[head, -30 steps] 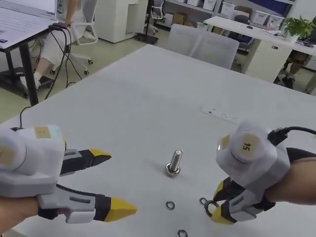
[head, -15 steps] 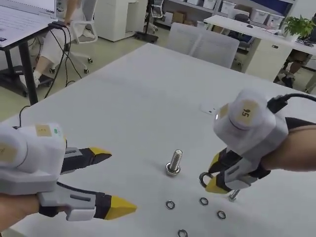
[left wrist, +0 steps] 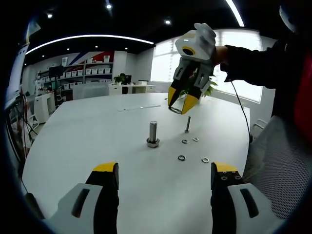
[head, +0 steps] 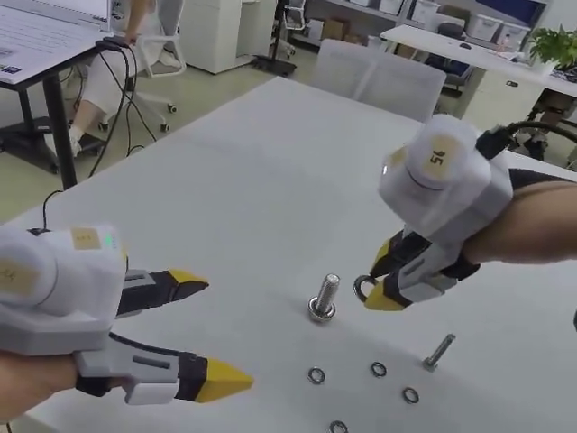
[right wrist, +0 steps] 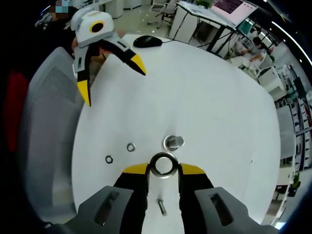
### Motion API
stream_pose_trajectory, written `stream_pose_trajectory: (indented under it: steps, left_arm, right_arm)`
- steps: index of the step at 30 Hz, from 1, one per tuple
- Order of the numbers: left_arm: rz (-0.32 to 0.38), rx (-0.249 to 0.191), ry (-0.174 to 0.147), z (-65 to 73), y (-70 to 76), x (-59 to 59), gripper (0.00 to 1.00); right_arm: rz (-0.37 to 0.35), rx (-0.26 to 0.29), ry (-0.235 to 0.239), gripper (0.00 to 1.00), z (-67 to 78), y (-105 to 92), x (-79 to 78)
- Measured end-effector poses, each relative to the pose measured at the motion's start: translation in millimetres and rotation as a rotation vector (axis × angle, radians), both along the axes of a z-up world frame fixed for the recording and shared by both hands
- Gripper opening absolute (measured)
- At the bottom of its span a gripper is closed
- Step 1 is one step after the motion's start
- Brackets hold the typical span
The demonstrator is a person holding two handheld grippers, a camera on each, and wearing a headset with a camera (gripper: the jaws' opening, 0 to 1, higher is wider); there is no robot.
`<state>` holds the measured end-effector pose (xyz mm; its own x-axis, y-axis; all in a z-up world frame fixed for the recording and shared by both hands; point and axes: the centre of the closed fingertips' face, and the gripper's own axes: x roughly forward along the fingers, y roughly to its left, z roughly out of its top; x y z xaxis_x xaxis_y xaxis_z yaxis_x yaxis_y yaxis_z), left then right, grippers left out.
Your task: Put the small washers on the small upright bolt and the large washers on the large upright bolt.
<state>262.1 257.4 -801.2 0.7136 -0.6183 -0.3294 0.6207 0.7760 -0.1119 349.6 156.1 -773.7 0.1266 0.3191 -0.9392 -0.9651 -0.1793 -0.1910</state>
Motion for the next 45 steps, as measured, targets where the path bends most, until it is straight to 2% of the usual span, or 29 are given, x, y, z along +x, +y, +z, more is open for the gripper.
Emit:
stream_pose_trajectory:
  steps: [8,21,35,45]
  left_arm:
    - [-0.004,0.000,0.007,-2.6,-0.9,0.5,0.76]
    - [0.003,-0.003,0.009,-4.7,3.4,1.7,0.76]
    - [0.005,-0.005,0.015,-8.9,5.6,-0.1,0.76]
    - [0.007,-0.009,0.017,-10.2,6.2,-0.5,0.76]
  right_arm:
    - [0.028,-0.005,-0.004,0.24,4.5,14.5,7.6]
    - [0.048,-0.023,0.013,0.24,-5.7,34.0,20.2]
    - [0.048,-0.074,0.047,0.24,-23.9,39.4,25.3]
    - [0.046,-0.086,0.060,0.24,-30.1,41.3,28.9]
